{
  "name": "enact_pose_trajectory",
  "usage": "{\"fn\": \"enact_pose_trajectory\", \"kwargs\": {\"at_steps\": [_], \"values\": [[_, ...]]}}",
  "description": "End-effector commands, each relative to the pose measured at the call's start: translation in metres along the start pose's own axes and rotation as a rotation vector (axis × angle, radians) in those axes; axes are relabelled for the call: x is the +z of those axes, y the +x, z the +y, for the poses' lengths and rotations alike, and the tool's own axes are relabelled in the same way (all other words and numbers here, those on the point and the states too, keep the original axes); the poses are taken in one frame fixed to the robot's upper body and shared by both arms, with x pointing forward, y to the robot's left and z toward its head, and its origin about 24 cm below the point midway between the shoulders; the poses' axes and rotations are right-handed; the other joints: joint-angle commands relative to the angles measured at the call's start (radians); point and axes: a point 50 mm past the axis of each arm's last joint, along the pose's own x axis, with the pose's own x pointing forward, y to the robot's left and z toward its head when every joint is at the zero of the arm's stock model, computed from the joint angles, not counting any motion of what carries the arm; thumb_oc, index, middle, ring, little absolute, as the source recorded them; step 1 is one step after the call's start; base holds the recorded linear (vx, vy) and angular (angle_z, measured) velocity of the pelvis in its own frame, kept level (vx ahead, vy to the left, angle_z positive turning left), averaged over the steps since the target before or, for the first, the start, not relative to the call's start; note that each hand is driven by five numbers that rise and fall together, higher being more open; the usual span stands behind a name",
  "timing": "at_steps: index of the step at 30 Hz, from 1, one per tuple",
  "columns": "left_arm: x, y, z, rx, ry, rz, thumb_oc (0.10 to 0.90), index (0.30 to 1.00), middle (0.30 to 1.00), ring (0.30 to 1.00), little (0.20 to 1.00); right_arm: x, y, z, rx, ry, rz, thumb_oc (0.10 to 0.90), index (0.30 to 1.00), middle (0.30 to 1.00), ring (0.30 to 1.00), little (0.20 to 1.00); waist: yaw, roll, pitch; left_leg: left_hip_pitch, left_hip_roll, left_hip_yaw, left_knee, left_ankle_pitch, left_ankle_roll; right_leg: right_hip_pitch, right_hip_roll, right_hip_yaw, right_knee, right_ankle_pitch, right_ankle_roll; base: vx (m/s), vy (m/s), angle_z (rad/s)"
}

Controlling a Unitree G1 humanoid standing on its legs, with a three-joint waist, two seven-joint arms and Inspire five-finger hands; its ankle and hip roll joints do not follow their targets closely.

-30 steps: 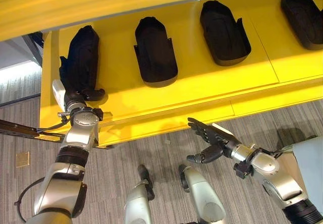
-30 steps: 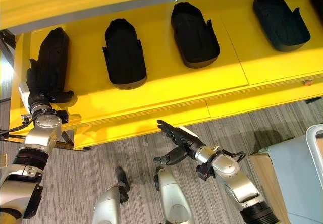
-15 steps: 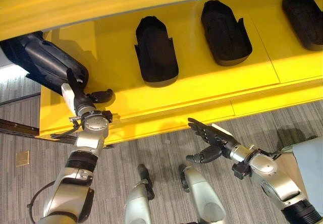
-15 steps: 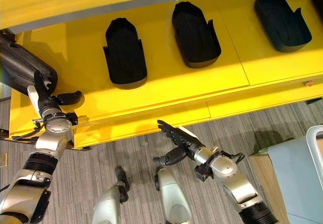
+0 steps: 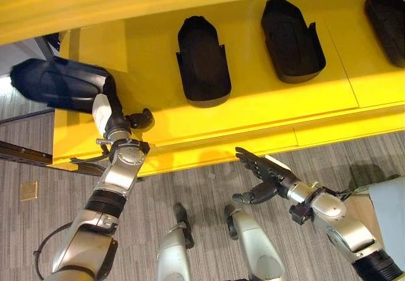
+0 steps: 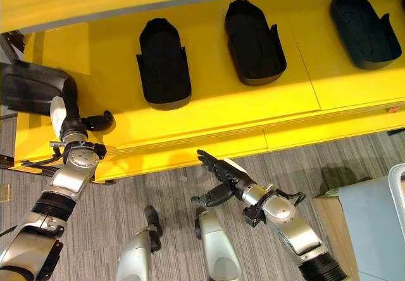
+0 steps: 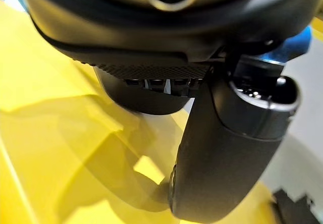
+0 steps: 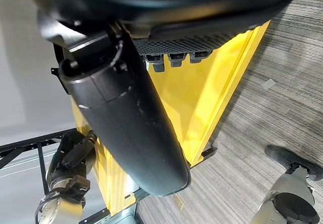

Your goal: Move parts from the plastic box to the shelf.

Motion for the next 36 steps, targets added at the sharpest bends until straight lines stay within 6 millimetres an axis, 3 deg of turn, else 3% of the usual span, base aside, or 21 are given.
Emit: {"fn": "enact_pose_trajectory", "kwargs": {"at_steps": [1, 21, 26, 36], "values": [[-0.014, -0.013, -0.029, -0.197, 0.069, 0.061, 0.9, 1.0, 1.0, 1.0, 1.0, 0.052, 0.004, -0.003, 0.035, -0.045, -0.268, 0.9, 1.0, 1.0, 1.0, 1.0, -0.044, -0.025, -0.006, 0.024, 0.005, -0.016, 0.075, -0.11, 0.046, 0.036, -0.051, -0.079, -0.026, 0.007, 0.02, 0.0, 0.0, 0.0], [-0.011, -0.016, -0.034, -0.317, 0.147, 0.006, 0.9, 1.0, 1.0, 1.0, 1.0, 0.052, 0.003, -0.004, 0.036, -0.057, -0.26, 0.9, 1.0, 1.0, 1.0, 1.0, -0.053, -0.013, -0.009, 0.034, 0.001, -0.01, 0.07, -0.114, 0.045, 0.035, -0.059, -0.074, -0.024, 0.004, 0.024, 0.0, 0.006, 0.0], [-0.006, -0.022, -0.038, -0.411, 0.343, -0.11, 0.9, 1.0, 1.0, 1.0, 1.0, 0.053, 0.002, -0.007, 0.027, -0.062, -0.266, 0.9, 1.0, 1.0, 1.0, 1.0, -0.052, -0.007, -0.006, 0.038, -0.002, -0.011, 0.062, -0.114, 0.045, 0.036, -0.061, -0.074, -0.028, 0.005, 0.026, 0.0, 0.0, 0.0], [0.03, -0.036, -0.035, -0.596, 0.686, -0.451, 0.9, 1.0, 1.0, 1.0, 1.0, 0.053, -0.006, -0.019, 0.016, -0.095, -0.255, 0.9, 1.0, 1.0, 1.0, 1.0, -0.059, 0.026, -0.004, 0.056, -0.008, -0.004, 0.044, -0.112, 0.042, 0.041, -0.075, -0.071, -0.04, 0.004, 0.029, -0.01, 0.043, -0.02]]}}
